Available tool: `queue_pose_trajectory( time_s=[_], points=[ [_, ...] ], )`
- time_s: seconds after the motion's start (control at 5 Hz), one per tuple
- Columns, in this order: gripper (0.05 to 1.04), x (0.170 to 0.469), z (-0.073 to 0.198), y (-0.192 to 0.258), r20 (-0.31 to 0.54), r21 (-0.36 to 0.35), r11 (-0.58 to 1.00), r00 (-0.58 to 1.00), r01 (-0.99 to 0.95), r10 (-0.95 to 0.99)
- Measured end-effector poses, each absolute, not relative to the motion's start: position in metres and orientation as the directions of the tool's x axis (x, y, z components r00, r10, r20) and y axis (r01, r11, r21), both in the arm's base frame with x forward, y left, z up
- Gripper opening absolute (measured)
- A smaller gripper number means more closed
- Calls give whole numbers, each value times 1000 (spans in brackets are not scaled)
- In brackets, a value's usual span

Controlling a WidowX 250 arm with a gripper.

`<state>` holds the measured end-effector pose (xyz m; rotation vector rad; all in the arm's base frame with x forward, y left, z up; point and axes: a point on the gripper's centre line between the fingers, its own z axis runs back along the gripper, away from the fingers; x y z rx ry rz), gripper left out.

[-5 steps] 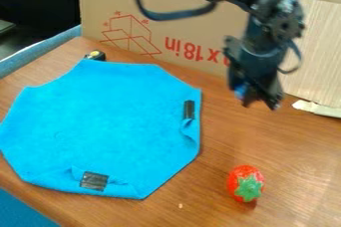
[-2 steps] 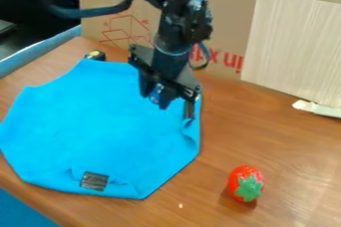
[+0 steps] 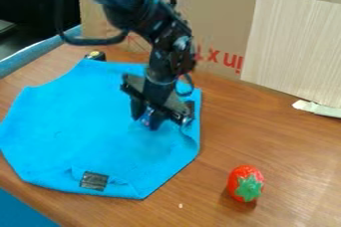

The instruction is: Put the blue figure to the bottom right of the cloth

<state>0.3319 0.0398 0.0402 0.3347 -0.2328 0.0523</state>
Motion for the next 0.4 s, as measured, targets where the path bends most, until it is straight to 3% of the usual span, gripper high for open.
queue_pose_trajectory(
  time_s=[0.2,0.4],
  points=[
    [428,342,36,35,259,286,953,966,-102,25],
    [570,348,37,28,291,237,966,956,-103,31]
  ],
)
